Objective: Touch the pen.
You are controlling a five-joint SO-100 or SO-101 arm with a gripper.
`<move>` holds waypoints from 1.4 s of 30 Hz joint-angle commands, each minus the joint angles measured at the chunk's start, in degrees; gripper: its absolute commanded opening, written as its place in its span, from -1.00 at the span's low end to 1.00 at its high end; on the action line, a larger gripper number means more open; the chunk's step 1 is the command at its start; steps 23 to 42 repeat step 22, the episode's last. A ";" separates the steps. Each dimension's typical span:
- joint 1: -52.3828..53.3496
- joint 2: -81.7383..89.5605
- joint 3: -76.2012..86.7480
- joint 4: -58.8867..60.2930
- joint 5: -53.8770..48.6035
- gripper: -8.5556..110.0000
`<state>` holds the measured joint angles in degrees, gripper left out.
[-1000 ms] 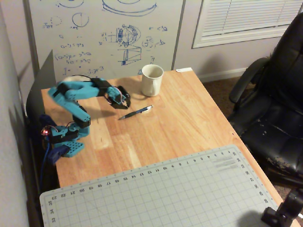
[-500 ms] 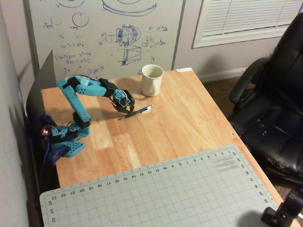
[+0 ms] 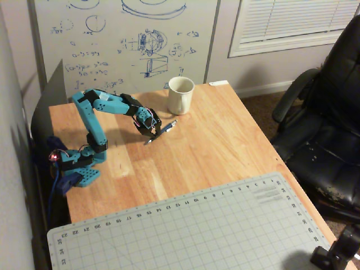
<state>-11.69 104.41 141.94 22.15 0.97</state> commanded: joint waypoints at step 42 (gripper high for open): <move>-0.53 0.00 -3.43 -1.14 -0.35 -0.85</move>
